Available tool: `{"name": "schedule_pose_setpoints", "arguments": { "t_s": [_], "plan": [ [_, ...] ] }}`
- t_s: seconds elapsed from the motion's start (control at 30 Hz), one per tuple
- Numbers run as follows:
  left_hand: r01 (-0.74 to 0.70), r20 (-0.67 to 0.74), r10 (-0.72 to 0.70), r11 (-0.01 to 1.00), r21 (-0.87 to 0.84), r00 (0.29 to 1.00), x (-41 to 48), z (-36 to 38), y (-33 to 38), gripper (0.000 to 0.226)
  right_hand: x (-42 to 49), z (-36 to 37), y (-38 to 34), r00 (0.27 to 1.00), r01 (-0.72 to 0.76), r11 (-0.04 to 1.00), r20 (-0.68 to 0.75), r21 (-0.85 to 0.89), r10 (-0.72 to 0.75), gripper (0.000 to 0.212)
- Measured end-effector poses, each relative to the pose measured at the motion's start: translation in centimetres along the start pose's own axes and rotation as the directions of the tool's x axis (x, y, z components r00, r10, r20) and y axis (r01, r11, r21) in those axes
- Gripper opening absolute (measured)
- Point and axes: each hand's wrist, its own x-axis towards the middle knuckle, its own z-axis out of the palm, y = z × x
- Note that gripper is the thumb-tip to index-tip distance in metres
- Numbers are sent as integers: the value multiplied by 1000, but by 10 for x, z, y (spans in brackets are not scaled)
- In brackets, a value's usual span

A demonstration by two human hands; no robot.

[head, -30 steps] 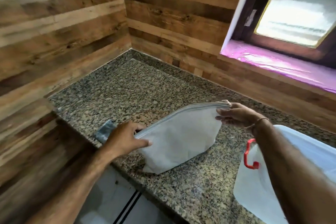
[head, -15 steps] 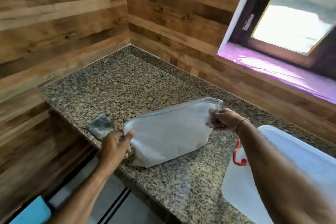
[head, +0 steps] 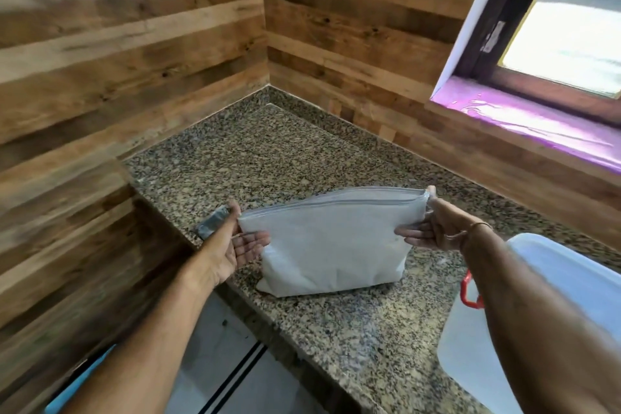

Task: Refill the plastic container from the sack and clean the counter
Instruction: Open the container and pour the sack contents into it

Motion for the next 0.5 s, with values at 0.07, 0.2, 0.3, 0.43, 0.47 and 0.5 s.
{"name": "schedule_pose_setpoints", "arguments": {
  "t_s": [0.07,0.2,0.3,0.43,0.47,0.5],
  "plan": [
    [67,6,-67,998,-1,998,1,3,3,40,1,5,-1,1000,-1,1000,-30,-10,0,54],
    [55,70,-57,998,35,996,6,-5,1,23,10,0,-7,998,35,985,-50,-169,-44,40],
    [-41,81,36,997,66,996,6,-16,-8,33,3,-1,-10,994,39,964,-86,-261,-64,35],
    [-46,130,40,998,48,991,0,-29,-27,38,0,2,-7,993,76,941,-65,-329,-103,37],
    [-28,146,19,998,58,989,-4,-31,-30,38,1,1,-7,994,74,933,-51,-353,-98,39],
    [-24,170,10,996,80,985,-5,-33,-33,39,1,1,-7,994,71,924,-46,-375,-95,40]
  ]
}}
